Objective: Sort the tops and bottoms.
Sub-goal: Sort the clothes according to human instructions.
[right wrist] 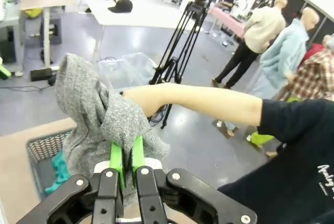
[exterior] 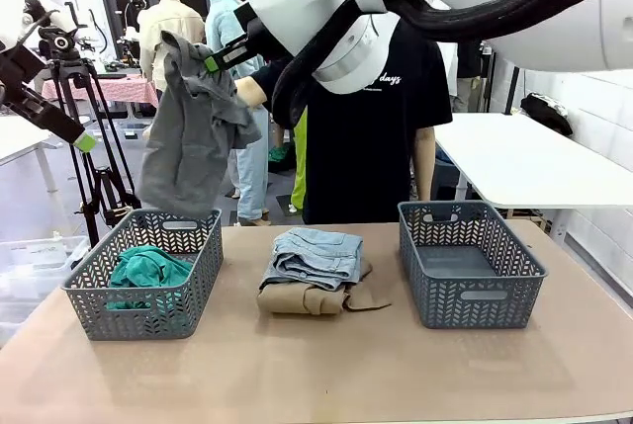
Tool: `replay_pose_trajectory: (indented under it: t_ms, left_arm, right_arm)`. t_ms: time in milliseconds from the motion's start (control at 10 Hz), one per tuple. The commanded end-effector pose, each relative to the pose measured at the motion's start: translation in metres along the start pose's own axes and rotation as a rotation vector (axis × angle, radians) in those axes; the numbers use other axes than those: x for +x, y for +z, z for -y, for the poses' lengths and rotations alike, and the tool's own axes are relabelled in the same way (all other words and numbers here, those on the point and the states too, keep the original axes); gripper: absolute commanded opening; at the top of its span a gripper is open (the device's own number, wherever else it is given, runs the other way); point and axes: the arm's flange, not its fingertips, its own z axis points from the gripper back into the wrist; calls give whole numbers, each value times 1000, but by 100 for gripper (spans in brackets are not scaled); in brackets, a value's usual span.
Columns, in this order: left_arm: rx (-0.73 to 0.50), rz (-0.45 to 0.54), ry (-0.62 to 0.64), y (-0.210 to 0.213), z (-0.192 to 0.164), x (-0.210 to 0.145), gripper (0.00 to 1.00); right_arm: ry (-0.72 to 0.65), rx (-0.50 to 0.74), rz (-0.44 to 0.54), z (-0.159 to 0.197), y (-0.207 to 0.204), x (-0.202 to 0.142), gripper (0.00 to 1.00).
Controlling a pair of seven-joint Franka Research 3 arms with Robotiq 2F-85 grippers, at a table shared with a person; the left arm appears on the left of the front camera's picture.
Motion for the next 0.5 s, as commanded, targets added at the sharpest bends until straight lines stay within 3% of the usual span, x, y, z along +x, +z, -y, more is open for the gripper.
replay_pose_trajectory:
  t_ms: [0,300,400]
  left_arm:
    - [2,0,0,0,-2,1,86]
    - [2,0,0,0,-2,1,86]
    - [2,0,0,0,-2,1,86]
  right_arm:
    - [14,-29,-18,-8,26,4,0]
    - [18,-17,0,-4,20,6,0]
    - [1,64,33,4,-1,-4,0]
